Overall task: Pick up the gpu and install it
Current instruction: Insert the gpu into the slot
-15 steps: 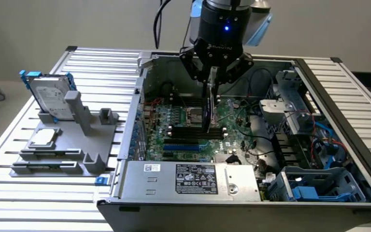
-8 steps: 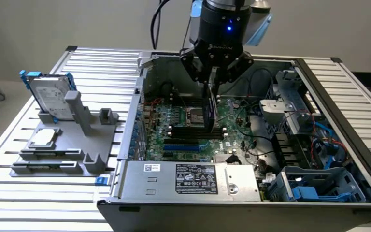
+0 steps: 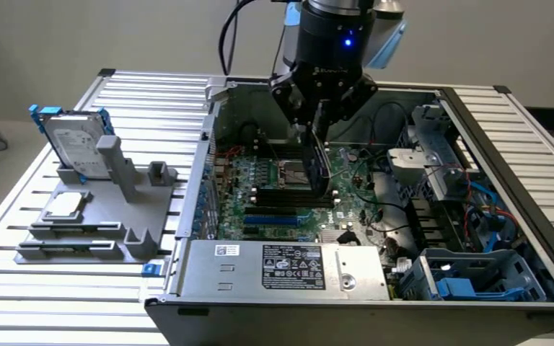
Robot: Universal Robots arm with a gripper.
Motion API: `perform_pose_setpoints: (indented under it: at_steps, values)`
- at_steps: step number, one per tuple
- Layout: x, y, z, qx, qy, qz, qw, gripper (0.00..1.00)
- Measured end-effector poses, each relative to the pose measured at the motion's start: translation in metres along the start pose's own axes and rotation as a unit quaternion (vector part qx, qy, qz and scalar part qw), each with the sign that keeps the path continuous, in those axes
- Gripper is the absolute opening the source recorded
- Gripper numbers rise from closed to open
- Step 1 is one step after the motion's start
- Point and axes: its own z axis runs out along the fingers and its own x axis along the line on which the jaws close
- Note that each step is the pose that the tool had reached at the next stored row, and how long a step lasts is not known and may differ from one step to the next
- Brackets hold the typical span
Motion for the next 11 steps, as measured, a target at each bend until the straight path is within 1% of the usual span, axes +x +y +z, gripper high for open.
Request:
perform_pose_setpoints:
  at_steps: [3, 6, 8, 11]
  values:
    - [0.0000, 0.0000, 0.0000, 0.0009, -0.0005, -0.027, 0.9996, 0.27]
    - [0.0000, 0.0000, 0.0000, 0.0017, -0.0009, -0.054, 0.9985, 0.27]
    - [0.0000, 0.0000, 0.0000, 0.0023, -0.0012, -0.072, 0.9974, 0.27]
    - [0.0000, 0.0000, 0.0000, 0.0032, -0.0017, -0.100, 0.9950, 0.27]
